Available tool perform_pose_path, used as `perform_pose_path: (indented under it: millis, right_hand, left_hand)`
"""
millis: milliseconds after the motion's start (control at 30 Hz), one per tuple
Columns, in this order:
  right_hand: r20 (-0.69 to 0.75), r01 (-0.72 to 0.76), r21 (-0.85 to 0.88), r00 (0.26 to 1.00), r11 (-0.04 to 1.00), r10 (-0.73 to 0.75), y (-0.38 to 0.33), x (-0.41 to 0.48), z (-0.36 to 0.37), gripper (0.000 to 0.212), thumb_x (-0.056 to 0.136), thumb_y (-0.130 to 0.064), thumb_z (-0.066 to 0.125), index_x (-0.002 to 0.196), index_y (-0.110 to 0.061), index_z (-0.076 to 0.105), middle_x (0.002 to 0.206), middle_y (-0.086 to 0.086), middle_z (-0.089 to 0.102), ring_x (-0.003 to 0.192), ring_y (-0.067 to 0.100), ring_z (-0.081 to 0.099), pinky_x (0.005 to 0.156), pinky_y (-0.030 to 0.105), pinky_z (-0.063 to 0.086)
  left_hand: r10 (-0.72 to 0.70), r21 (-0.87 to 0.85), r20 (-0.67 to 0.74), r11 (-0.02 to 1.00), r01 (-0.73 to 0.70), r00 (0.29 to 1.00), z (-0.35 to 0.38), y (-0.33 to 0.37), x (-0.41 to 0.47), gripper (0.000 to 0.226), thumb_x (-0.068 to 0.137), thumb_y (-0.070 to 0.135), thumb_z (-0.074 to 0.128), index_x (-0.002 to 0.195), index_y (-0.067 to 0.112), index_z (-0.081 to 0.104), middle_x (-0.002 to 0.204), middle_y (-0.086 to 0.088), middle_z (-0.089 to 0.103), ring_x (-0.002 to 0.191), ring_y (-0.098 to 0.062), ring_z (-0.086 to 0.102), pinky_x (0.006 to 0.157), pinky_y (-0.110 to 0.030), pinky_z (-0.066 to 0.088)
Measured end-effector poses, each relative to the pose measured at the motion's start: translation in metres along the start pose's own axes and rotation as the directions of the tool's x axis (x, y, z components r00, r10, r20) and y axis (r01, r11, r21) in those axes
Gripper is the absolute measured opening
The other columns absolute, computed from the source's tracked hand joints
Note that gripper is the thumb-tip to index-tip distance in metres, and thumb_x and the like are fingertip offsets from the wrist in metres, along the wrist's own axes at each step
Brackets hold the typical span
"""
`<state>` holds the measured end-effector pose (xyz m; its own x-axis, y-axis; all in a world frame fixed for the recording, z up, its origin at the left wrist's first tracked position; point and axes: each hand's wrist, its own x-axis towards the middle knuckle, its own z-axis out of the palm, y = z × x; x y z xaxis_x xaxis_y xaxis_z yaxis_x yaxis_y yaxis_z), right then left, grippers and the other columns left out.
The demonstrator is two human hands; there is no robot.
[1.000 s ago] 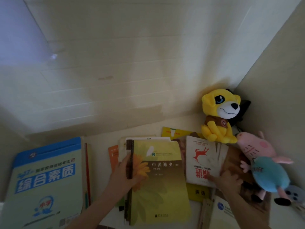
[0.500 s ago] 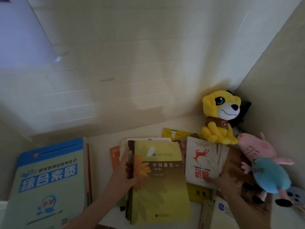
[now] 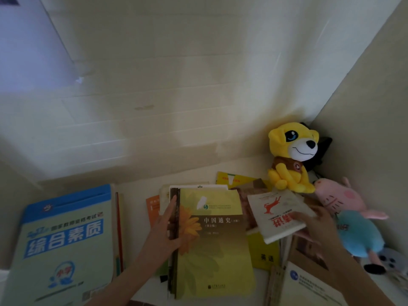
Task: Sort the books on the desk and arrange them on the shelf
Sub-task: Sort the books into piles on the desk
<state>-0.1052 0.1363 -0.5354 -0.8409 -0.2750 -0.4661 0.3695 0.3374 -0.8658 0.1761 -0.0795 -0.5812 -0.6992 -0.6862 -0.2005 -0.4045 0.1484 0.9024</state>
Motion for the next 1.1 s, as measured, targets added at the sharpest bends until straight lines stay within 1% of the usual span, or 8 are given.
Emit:
perform_pose_path:
  millis: [100, 267, 467, 633, 733, 867, 1000, 1100]
  right_hand:
    - [0.102, 0.09, -0.1, 0.992, 0.991, -0.08, -0.036, -0.03, -0.02, 0.044, 0.082, -0.005, 0.069, 0.124, -0.003, 0.055, 0.101, 0.02, 0.069, 0.082, 0.031, 0.069, 0.076, 0.049, 0.058]
    - [0.393, 0.373, -0.347, 0.891, 0.861, -0.227, -0.109, -0.072, -0.035, 0.105, 0.023, -0.073, 0.082, 0.096, 0.0, 0.068, 0.077, 0.014, 0.073, 0.068, 0.024, 0.072, 0.08, 0.036, 0.056]
    - [0.651, 0.521, -0.377, 0.737, 0.765, -0.181, -0.158, -0.028, 0.009, 0.039, 0.07, -0.029, 0.077, 0.1, -0.008, 0.065, 0.09, 0.01, 0.075, 0.088, 0.033, 0.072, 0.072, 0.035, 0.058]
    - [0.76, 0.612, -0.419, 0.641, 0.671, -0.11, -0.181, -0.012, 0.055, 0.052, 0.063, -0.047, 0.084, 0.094, -0.011, 0.065, 0.087, 0.009, 0.074, 0.084, 0.029, 0.073, 0.075, 0.038, 0.056]
    - [0.805, 0.716, -0.299, 0.545, 0.631, -0.237, -0.224, -0.022, 0.055, 0.048, 0.061, -0.043, 0.085, 0.092, -0.01, 0.068, 0.085, 0.012, 0.074, 0.079, 0.03, 0.073, 0.066, 0.03, 0.058]
    - [0.91, 0.732, -0.324, 0.414, 0.6, -0.014, -0.237, -0.029, 0.071, 0.039, 0.068, -0.047, 0.083, 0.09, -0.017, 0.071, 0.089, 0.011, 0.074, 0.082, 0.029, 0.073, 0.068, 0.031, 0.058]
    - [0.85, 0.758, -0.525, 0.453, 0.386, 0.267, -0.171, -0.02, 0.138, 0.037, 0.082, -0.045, 0.073, 0.109, -0.021, 0.067, 0.087, -0.005, 0.072, 0.079, 0.014, 0.072, 0.071, 0.026, 0.055]
    - [0.846, 0.776, -0.534, 0.486, 0.337, 0.22, -0.114, -0.014, 0.178, 0.047, 0.083, -0.041, 0.072, 0.124, -0.019, 0.061, 0.091, -0.01, 0.067, 0.073, 0.004, 0.068, 0.067, 0.018, 0.053]
  left_hand:
    - [-0.009, 0.011, 0.013, 1.0, 0.009, 1.0, -0.001, -0.002, 0.0, 0.102, 0.071, 0.03, 0.081, 0.143, 0.049, 0.012, 0.12, 0.034, 0.036, 0.105, 0.004, 0.051, 0.097, -0.034, 0.048]
    - [0.001, 0.0, 0.011, 1.0, -0.001, 1.0, -0.001, -0.006, 0.0, 0.103, 0.063, 0.042, 0.079, 0.142, 0.051, 0.013, 0.123, 0.031, 0.041, 0.111, -0.002, 0.051, 0.098, -0.035, 0.047]
    - [-0.019, -0.006, 0.027, 1.0, 0.019, 0.999, -0.002, -0.011, 0.003, 0.104, 0.06, 0.047, 0.079, 0.142, 0.053, 0.014, 0.125, 0.019, 0.047, 0.113, -0.008, 0.053, 0.096, -0.034, 0.049]
    - [-0.025, -0.037, 0.009, 0.999, 0.025, 1.0, -0.003, -0.007, 0.004, 0.078, 0.085, 0.017, 0.068, 0.137, 0.047, 0.018, 0.121, 0.019, 0.048, 0.1, 0.006, 0.057, 0.082, -0.013, 0.05]
    - [-0.046, 0.006, 0.021, 0.999, 0.046, 0.999, -0.004, -0.008, 0.004, 0.075, 0.086, 0.029, 0.067, 0.142, 0.049, 0.021, 0.127, 0.016, 0.048, 0.11, -0.001, 0.053, 0.097, -0.031, 0.049]
    - [-0.065, 0.028, 0.047, 0.998, 0.064, 0.997, -0.004, -0.016, 0.007, 0.075, 0.084, 0.045, 0.065, 0.143, 0.054, 0.021, 0.14, 0.01, 0.043, 0.123, -0.013, 0.049, 0.103, -0.043, 0.044]
    - [-0.062, 0.023, 0.049, 0.998, 0.061, 0.997, -0.005, -0.02, 0.012, 0.071, 0.081, 0.049, 0.064, 0.137, 0.063, 0.023, 0.137, 0.008, 0.046, 0.119, -0.011, 0.052, 0.101, -0.042, 0.046]
    - [-0.097, -0.062, 0.052, 0.993, 0.1, 0.994, -0.005, -0.018, 0.013, 0.05, 0.094, 0.042, 0.048, 0.122, 0.077, 0.027, 0.133, 0.006, 0.047, 0.117, -0.014, 0.053, 0.1, -0.044, 0.047]
